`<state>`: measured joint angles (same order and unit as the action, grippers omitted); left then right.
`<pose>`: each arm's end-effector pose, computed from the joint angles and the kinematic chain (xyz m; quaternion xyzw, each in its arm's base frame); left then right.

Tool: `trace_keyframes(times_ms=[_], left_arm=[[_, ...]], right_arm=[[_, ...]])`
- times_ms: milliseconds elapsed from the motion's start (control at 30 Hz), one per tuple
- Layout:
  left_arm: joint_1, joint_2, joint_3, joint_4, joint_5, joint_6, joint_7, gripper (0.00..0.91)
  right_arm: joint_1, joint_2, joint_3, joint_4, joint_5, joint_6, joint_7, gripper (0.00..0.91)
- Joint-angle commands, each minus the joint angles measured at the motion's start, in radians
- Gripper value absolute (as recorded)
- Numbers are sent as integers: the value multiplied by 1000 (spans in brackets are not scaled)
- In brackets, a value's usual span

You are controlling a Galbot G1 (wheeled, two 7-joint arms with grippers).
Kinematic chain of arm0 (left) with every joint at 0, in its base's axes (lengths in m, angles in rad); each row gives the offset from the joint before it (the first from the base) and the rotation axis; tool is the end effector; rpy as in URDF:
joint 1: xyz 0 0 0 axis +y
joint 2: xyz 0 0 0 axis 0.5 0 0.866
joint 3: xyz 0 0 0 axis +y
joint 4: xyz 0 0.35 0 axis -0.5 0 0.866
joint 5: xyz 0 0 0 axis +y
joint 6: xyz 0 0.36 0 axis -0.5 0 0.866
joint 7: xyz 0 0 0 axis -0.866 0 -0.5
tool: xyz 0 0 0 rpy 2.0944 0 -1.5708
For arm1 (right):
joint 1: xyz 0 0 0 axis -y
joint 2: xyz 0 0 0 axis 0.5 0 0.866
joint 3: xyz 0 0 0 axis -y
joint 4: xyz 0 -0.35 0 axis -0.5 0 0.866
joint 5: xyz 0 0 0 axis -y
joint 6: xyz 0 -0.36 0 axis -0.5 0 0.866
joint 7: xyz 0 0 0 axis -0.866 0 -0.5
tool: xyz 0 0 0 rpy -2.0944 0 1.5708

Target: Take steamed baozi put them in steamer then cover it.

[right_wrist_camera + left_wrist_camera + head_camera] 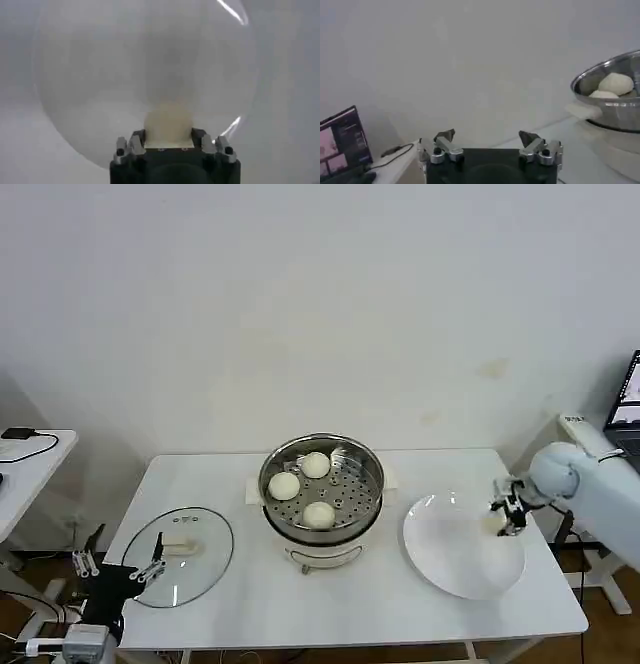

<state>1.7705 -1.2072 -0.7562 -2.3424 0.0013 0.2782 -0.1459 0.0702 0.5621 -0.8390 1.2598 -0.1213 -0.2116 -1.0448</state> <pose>0.1410 0.0908 -0.2197 0.0621 -0.9708 -0.2193 0.0754 0.5066 -0.2106 -0.1680 0.4339 -0.5582 0.5707 0.4176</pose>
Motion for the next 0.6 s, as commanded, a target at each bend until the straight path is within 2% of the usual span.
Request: trace_keyframes(times_ms=[33,167,267,300,400,600], left_arm=[[-17,2,11,4,4,1,0,907],[-29,3,17,5,7,4,1,907],[-36,0,17,6,11,4,1,907],[-37,0,17,6,13,5,1,907],[-38,-1,14,8,13,4,0,907],[-39,-9,11,11,24,4,0,907]], right_arm=[[313,-41,-180,170,143,-44,9,615],[487,14,-300,193,219,-70,26,625],[585,96,-389,207,270,-90,45,625],[596,105,-398,208,282,-96,50,625],[623,214,-422,215,337,-139,76,625],[599,373,-430,191,447,-242,134,625]])
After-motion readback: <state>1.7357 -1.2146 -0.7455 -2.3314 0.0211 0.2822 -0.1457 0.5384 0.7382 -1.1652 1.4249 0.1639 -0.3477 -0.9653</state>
